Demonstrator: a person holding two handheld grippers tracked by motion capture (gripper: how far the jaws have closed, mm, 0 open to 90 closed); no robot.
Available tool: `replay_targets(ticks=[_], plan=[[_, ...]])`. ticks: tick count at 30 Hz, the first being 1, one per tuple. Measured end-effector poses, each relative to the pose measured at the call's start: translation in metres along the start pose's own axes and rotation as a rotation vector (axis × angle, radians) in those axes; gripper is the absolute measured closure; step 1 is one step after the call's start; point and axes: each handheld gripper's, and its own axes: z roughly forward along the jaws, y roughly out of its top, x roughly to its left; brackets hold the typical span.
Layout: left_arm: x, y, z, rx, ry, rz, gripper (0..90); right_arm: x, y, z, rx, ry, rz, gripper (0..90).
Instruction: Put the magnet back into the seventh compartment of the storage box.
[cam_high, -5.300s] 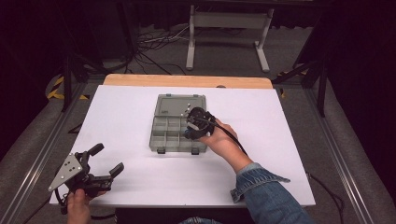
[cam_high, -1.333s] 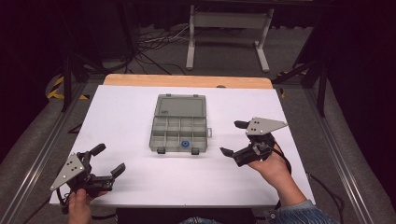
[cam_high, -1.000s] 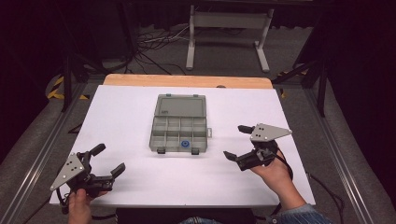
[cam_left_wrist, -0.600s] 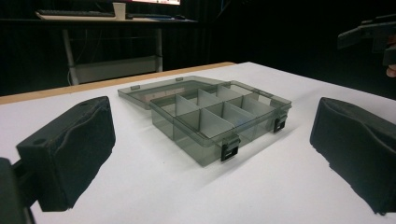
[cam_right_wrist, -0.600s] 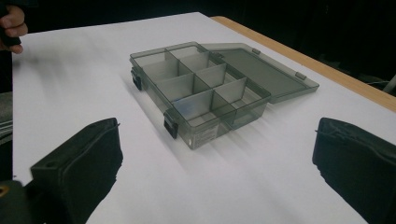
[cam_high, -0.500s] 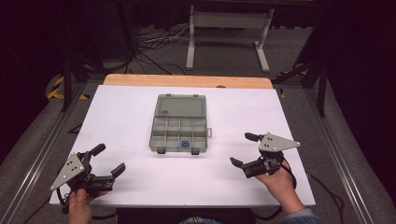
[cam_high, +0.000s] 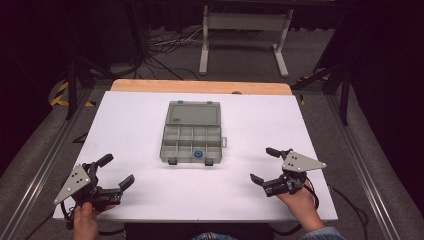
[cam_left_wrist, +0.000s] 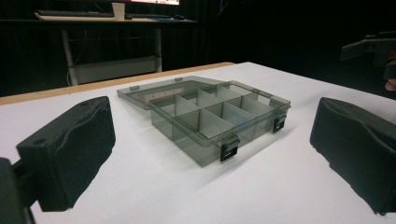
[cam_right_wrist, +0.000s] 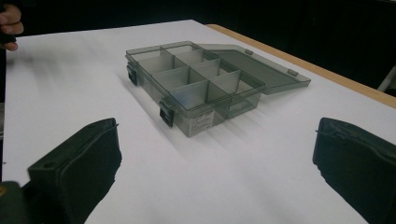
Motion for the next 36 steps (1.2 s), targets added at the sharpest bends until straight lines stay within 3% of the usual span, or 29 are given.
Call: replay_targets(ticks=[7, 17, 21, 36], plan=[[0.001, 0.0, 0.0, 0.006, -0.003, 0.005, 0.8, 0.001, -0.013, -0.004, -0.024, -0.031, 0.015, 1.1], [0.001, -0.001, 0.002, 0.002, -0.01, 0.003, 0.8, 0.005, -0.029, -0.004, -0.04, -0.04, 0.017, 0.8], [0.001, 0.0, 0.002, 0.006, -0.015, 0.008, 0.8, 0.002, -0.035, -0.001, -0.038, -0.041, 0.052, 0.6], [0.0, -0.001, 0.003, 0.009, -0.017, 0.012, 0.8, -0.001, -0.037, 0.0, -0.05, -0.051, 0.075, 0.6]])
